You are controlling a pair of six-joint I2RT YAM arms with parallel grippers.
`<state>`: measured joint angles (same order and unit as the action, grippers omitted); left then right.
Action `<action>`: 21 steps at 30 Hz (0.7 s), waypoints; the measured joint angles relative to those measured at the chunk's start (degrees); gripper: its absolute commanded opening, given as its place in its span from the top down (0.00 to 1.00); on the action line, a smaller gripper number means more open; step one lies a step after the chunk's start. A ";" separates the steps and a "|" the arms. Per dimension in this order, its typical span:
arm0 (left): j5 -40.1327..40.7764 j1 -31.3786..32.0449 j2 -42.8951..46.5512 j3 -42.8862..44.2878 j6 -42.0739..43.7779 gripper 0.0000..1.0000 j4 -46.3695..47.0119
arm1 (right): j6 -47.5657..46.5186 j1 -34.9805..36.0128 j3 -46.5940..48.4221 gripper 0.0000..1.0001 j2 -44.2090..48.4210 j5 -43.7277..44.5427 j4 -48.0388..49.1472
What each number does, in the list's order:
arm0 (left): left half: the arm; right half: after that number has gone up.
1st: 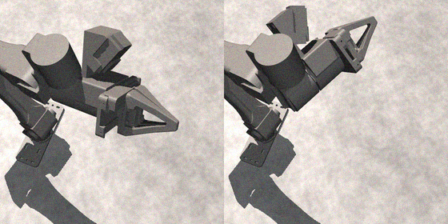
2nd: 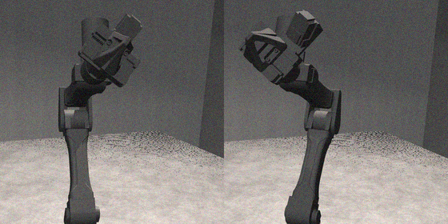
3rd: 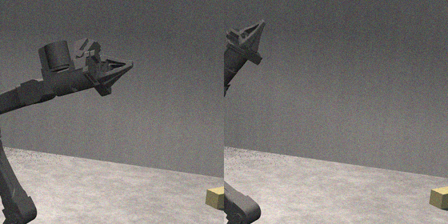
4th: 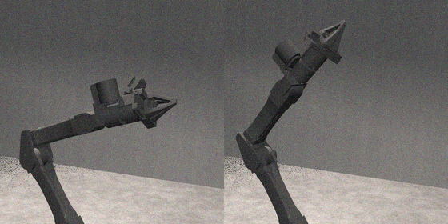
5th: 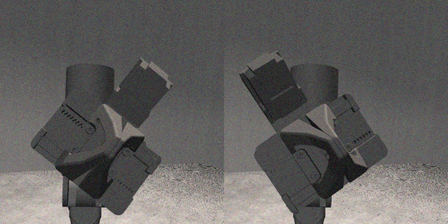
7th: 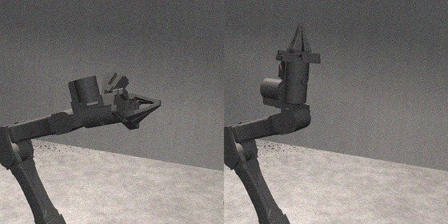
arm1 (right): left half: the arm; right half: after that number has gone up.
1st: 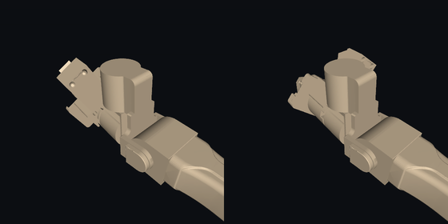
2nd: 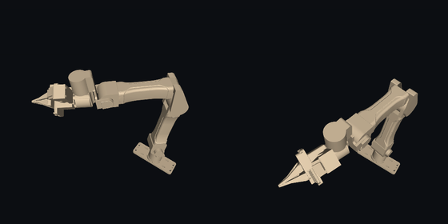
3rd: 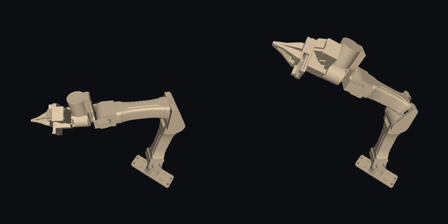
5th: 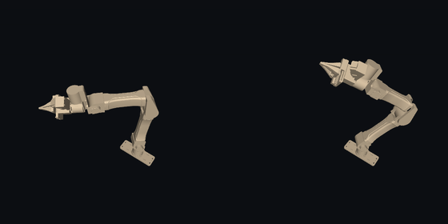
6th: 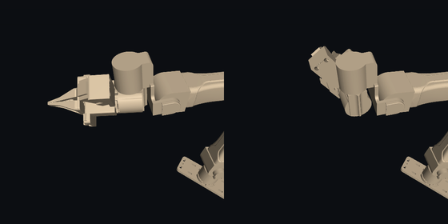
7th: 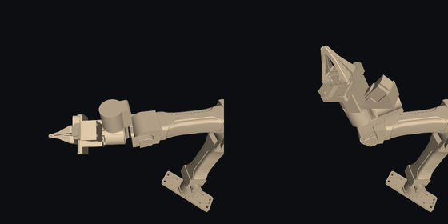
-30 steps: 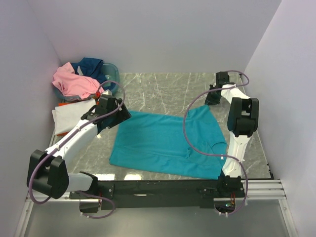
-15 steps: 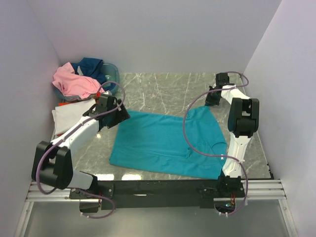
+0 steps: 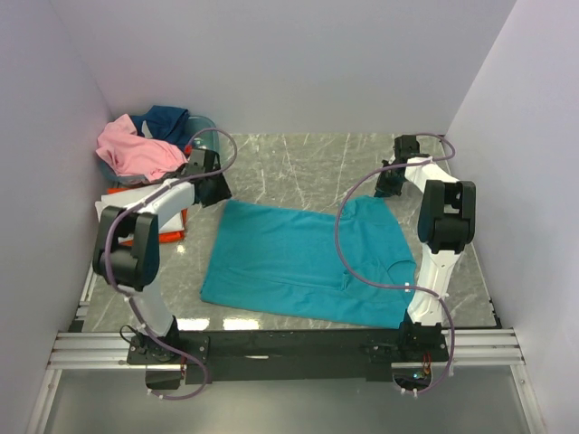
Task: Fold and stack the t-shirts
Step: Fold the tshirt
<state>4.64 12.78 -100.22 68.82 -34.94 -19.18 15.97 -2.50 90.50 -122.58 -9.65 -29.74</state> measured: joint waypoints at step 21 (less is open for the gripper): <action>-1.86 0.00 -11.63 5.49 3.43 0.61 1.01 | 0.02 0.00 -0.92 1.00 0.66 -0.33 -0.48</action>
<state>2.79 12.78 -111.85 74.30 -31.51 -18.17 15.99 -2.50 89.58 -121.93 -9.98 -30.22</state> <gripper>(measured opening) 0.396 0.007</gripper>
